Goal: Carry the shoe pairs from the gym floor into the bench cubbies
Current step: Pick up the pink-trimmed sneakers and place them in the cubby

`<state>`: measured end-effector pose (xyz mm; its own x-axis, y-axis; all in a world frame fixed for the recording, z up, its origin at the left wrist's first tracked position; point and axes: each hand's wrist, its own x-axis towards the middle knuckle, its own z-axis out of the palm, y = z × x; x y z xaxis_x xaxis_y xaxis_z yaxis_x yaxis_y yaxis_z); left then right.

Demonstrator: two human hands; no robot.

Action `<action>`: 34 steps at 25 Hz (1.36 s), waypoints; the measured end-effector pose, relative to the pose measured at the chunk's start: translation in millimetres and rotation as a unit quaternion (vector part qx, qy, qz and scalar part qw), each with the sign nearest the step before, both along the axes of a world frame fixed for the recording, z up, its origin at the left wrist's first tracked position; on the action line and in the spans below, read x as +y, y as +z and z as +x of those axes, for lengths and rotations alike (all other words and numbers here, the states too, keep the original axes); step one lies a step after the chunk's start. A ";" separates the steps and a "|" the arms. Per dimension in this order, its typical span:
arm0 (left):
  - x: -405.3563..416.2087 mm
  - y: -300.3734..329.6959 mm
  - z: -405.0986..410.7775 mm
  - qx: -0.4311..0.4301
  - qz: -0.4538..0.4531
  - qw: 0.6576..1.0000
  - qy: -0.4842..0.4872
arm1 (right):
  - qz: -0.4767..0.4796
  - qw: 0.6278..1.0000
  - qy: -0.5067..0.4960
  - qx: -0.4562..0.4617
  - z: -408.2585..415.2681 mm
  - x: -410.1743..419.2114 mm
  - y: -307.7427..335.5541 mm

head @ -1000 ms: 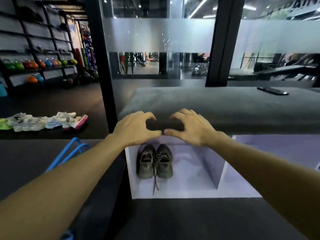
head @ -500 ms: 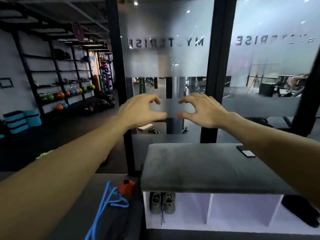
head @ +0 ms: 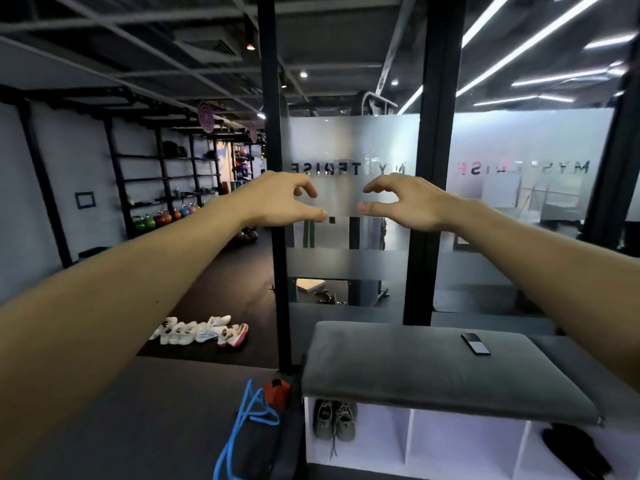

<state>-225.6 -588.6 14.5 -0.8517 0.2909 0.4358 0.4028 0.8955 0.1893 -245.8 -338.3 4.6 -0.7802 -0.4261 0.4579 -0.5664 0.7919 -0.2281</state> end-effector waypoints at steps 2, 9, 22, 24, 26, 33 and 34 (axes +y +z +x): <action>-7.6 -2.2 31.9 -0.008 0.001 1.000 0.021 | 0.011 0.999 0.026 -0.034 19.4 -3.8 1.6; -63.4 -26.2 128.1 -0.064 -0.001 0.995 0.083 | 0.048 0.987 0.092 -0.125 81.5 -53.5 -11.9; -283.3 -36.9 149.0 -0.039 -0.034 0.987 0.153 | 0.036 0.980 0.146 -0.127 74.9 -299.7 -21.7; -320.5 -37.0 133.9 -0.027 -0.030 0.988 0.148 | 0.027 0.983 0.137 -0.122 60.9 -337.3 -25.9; -347.6 -39.2 117.4 -0.025 -0.028 0.989 0.140 | 0.034 0.985 0.121 -0.120 47.0 -366.3 -28.4; -452.8 -47.8 18.6 -0.033 -0.044 0.988 0.144 | 0.022 0.985 0.120 -0.121 -42.8 -472.4 -31.5; -467.1 -47.3 2.7 -0.030 -0.046 0.988 0.147 | 0.022 0.985 0.120 -0.118 -59.6 -486.2 -33.5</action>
